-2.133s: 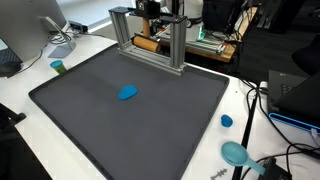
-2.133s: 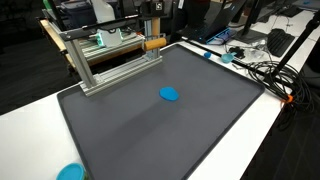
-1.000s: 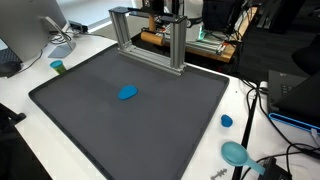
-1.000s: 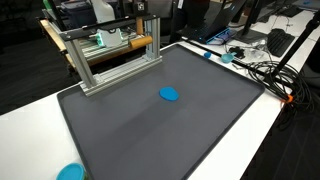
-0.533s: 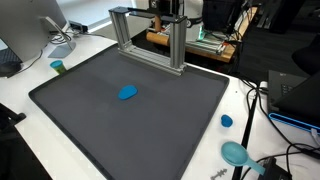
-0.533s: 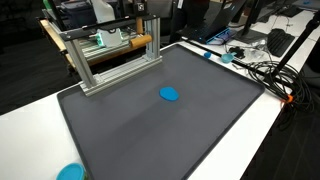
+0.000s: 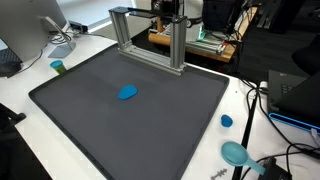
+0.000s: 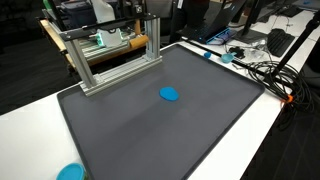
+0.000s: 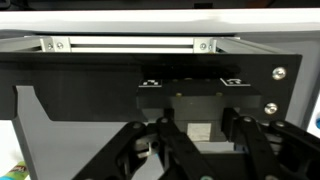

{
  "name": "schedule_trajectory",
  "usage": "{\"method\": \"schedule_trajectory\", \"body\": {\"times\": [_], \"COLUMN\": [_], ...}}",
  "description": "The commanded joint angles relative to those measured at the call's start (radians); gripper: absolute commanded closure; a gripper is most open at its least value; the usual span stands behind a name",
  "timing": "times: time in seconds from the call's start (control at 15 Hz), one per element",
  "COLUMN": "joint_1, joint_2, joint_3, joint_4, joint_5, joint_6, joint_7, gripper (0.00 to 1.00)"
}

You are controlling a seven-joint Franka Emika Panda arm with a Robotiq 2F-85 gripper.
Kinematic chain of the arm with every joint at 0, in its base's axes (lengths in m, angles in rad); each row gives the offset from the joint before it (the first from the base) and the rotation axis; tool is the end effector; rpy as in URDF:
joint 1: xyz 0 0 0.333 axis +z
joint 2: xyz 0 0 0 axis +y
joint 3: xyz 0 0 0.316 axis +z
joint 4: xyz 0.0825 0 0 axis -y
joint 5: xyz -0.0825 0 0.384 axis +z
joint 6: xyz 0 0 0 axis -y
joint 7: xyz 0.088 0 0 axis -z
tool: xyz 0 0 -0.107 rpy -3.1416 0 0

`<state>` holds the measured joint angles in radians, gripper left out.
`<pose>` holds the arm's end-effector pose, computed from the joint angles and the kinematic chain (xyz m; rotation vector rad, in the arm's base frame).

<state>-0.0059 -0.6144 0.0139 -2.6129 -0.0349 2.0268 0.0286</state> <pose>0.3599 0.0009 0.4501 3.1022 -0.0126 0.0448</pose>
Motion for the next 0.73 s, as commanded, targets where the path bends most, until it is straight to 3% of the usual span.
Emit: {"method": "schedule_trajectory", "body": {"times": [0.0,0.2,0.53,0.6,0.67], "joint_1": [0.019,0.014,-0.004,-0.001,0.0], "joint_2": [-0.064,-0.081,-0.238,-0.12,-0.152], "joint_3": [-0.052,-0.07,-0.042,-0.048,-0.046], "joint_4": [-0.032,-0.025,-0.051,-0.002,-0.002], "joint_5": [0.039,0.053,-0.02,0.004,-0.002], "joint_6": [0.015,0.003,0.05,0.023,0.026], "joint_7": [-0.089,-0.112,-0.116,-0.092,-0.096], "gripper": [0.22,0.01,0.0,0.0,0.0]}}
